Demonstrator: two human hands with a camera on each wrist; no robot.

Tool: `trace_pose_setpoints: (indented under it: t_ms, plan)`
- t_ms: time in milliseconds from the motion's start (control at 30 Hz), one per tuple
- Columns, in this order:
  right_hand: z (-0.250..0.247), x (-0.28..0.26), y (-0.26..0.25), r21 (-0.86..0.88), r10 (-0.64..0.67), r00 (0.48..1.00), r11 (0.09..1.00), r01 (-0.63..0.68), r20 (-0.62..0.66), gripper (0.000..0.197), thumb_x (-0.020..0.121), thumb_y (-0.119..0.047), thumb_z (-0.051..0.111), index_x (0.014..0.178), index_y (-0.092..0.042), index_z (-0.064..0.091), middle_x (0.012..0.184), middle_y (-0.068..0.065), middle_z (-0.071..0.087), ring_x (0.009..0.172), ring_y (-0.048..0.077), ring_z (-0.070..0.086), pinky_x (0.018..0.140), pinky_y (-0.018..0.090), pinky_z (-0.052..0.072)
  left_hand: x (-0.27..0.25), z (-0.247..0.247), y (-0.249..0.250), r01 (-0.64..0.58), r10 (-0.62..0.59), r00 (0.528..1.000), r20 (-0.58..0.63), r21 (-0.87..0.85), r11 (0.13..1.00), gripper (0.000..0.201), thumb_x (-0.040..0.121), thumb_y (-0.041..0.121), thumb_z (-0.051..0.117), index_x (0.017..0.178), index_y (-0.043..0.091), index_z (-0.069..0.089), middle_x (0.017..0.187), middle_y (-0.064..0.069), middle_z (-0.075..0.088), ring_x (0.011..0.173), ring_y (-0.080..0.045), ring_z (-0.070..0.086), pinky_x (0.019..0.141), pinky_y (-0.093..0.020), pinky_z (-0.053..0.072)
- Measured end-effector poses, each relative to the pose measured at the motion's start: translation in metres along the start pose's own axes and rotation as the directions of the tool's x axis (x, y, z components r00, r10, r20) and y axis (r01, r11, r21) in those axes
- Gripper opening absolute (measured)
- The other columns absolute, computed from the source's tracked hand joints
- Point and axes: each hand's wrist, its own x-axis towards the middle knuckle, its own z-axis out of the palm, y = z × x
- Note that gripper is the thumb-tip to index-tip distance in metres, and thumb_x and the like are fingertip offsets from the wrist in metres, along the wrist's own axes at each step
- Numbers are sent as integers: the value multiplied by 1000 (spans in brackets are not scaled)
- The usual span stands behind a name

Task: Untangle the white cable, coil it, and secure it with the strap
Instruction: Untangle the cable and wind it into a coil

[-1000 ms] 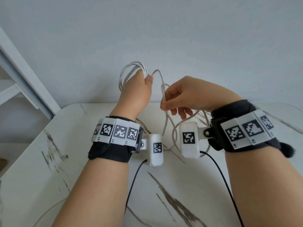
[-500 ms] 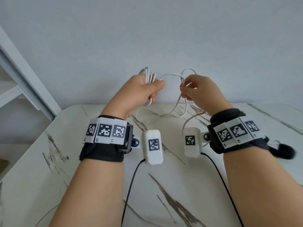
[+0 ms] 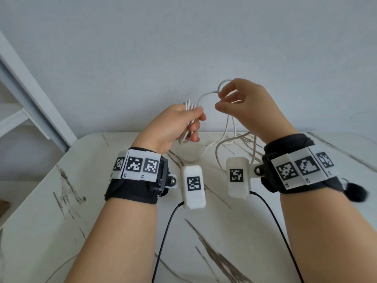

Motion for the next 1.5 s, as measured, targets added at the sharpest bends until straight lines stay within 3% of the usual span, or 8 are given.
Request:
trace_pose_setpoints:
  t_ms: [167,300,467,700,933,1167,1367,1500]
  plan:
    - [3,1,7,-84,-22,999,996,24,29,22,86,-11,60,104,-24,62,97,-5,71,93,7,67,83,29,52,-3,5,1,-13,-3,987,160,96,995,27,99,30,50,84,10,59,49,4,35,40,-14,39,57,-29,47]
    - [5,1,9,-89,-53,996,994,59,68,26,86,-12,59,106,-28,61,96,-4,71,96,8,66,86,26,51,-5,2,0,-32,-11,968,252,166,986,21,95,26,58,87,8,64,45,5,29,37,-12,30,50,-25,40]
    - [10,0,9,-116,-130,983,983,145,127,27,86,-7,61,106,-24,69,105,-12,69,96,7,65,90,19,47,-10,-2,6,-44,15,941,339,78,996,30,101,29,45,85,8,61,46,6,27,36,-11,25,46,-24,35]
    - [14,-1,7,-110,-137,987,983,146,85,30,85,-4,60,105,-25,70,97,-2,70,90,14,65,89,26,50,-14,-7,13,-81,114,958,263,-131,988,34,103,28,39,78,10,54,45,5,24,35,-12,22,46,-25,34]
    - [12,7,4,-250,-64,990,963,95,129,18,87,-13,62,96,-27,69,85,8,65,73,19,56,67,26,44,-27,-11,26,-61,118,964,238,-233,970,35,103,29,37,75,12,51,41,7,24,33,-9,22,43,-23,34]
    - [8,-9,10,-258,54,989,966,-17,137,12,89,-18,62,92,-21,73,80,0,64,69,17,57,78,32,52,-46,-15,46,-86,135,980,148,-299,950,34,102,31,40,76,12,51,41,8,25,33,-9,24,44,-22,36]
    - [6,-19,9,-371,161,978,923,-101,134,12,87,-17,63,92,-21,74,89,5,68,69,17,58,71,27,48,-63,-24,67,-122,202,976,77,-576,809,36,103,32,37,75,13,50,40,8,25,33,-7,24,44,-21,33]
    - [6,-19,-5,-436,158,982,895,-98,104,18,90,-16,60,91,-5,75,85,10,65,69,24,59,66,30,45,-70,-24,72,-100,211,975,73,-703,705,35,103,33,36,77,15,50,40,8,28,32,-6,28,44,-20,37]
